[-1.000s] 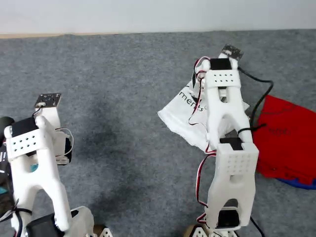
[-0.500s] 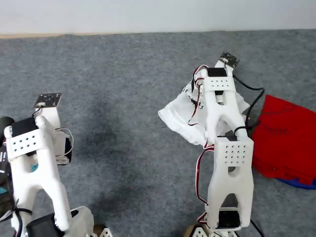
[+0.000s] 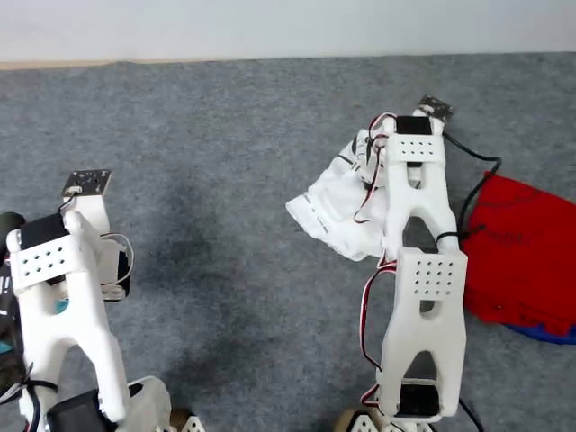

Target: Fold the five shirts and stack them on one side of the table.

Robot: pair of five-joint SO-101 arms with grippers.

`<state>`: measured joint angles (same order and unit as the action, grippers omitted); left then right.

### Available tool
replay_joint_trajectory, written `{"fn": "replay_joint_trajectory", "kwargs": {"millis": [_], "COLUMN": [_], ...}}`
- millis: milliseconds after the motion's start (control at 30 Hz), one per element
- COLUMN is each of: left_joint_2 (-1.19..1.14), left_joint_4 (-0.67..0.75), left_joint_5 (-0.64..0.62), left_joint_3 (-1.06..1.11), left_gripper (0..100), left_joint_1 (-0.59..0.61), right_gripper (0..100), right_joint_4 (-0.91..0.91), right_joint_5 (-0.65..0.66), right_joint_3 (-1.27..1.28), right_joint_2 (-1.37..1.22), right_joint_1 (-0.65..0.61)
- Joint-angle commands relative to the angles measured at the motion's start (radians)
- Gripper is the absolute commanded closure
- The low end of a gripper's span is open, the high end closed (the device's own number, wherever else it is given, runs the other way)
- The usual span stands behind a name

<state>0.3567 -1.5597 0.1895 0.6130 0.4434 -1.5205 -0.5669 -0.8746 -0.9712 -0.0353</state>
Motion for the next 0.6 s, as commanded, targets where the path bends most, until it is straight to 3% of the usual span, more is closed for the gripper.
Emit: {"fn": "replay_joint_trajectory", "kwargs": {"millis": [0,133,267,567], "left_joint_2": [0.023,0.023,0.026,0.025], "left_joint_4": [0.014,0.014,0.014,0.014], "left_joint_5": [-0.002,-0.002,-0.002,-0.002], "left_joint_3": [-0.005,-0.005,-0.007,-0.010], "left_gripper": [99,99,99,99], "left_joint_1": [-0.002,-0.002,-0.002,-0.002], "right_gripper": [98.9,99.0,99.1,99.1], "right_joint_4": [-0.124,-0.278,-0.277,-0.277], "right_joint_5": [0.095,0.206,0.308,0.522], "right_joint_3": [-0.127,-0.288,-0.293,0.003], "right_joint_2": [0.041,0.102,0.203,0.545], "right_joint_1": [-0.001,0.008,0.062,0.194]}}
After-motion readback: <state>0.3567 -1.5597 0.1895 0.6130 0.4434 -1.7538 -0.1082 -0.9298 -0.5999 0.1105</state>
